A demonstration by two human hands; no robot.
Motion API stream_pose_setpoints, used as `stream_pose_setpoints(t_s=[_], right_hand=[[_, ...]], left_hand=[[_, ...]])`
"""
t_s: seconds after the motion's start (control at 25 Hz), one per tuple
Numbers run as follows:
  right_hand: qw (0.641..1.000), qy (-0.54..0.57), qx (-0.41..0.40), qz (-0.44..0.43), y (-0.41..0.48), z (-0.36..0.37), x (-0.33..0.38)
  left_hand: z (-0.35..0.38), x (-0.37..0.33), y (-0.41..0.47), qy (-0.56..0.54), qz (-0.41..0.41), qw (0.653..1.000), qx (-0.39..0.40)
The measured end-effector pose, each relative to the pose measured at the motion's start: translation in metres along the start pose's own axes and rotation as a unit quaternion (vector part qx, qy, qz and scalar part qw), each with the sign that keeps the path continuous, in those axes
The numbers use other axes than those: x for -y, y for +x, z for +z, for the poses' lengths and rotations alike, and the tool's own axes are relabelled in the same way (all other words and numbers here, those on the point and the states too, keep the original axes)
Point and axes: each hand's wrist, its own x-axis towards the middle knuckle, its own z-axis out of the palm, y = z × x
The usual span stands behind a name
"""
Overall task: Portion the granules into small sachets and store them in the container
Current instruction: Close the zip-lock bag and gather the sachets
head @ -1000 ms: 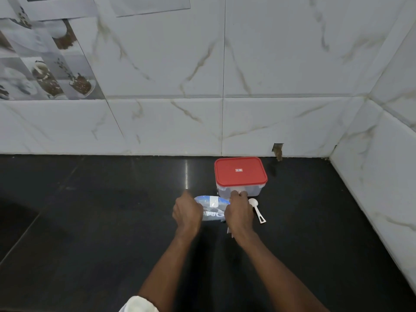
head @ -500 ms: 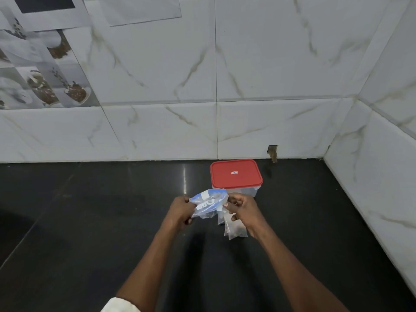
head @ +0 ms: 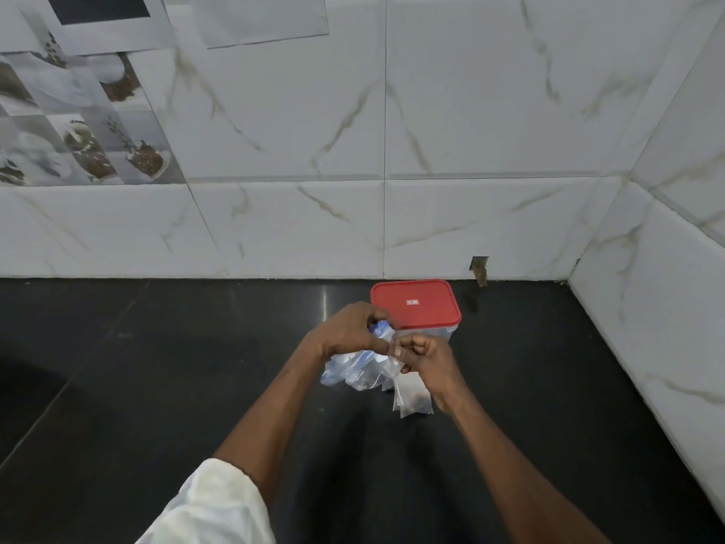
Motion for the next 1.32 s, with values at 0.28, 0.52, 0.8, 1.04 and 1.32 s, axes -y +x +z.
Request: stream_pose_setpoints(t_s=[0.28, 0.52, 0.8, 1.04, 1.32], right_hand=[[0.999, -0.003, -0.038, -0.006, 0.007, -0.032, 0.001], [0.998, -0.043, -0.003, 0.038, 0.012, -0.028, -0.004], [0.995, -0.008, -0.030, 0.098, 0.014, -0.020, -0.010], [0.991, 0.012, -0.044, 0.129, 0.015, -0.025, -0.011], [0.970, 0.124, -0.145, 0.152, 0.012, -0.026, -0.011]], left_hand=[[-0.004, 0.018, -0.001, -0.212, -0.028, 0.969, -0.124], [0.012, 0.021, 0.005, -0.410, -0.061, 0.905, -0.095], [-0.002, 0.024, 0.012, -0.391, -0.089, 0.912, 0.084], [-0.001, 0.009, 0.018, -0.159, -0.072, 0.981, -0.087], [0.022, 0.024, 0.017, -0.263, -0.181, 0.933, -0.166]])
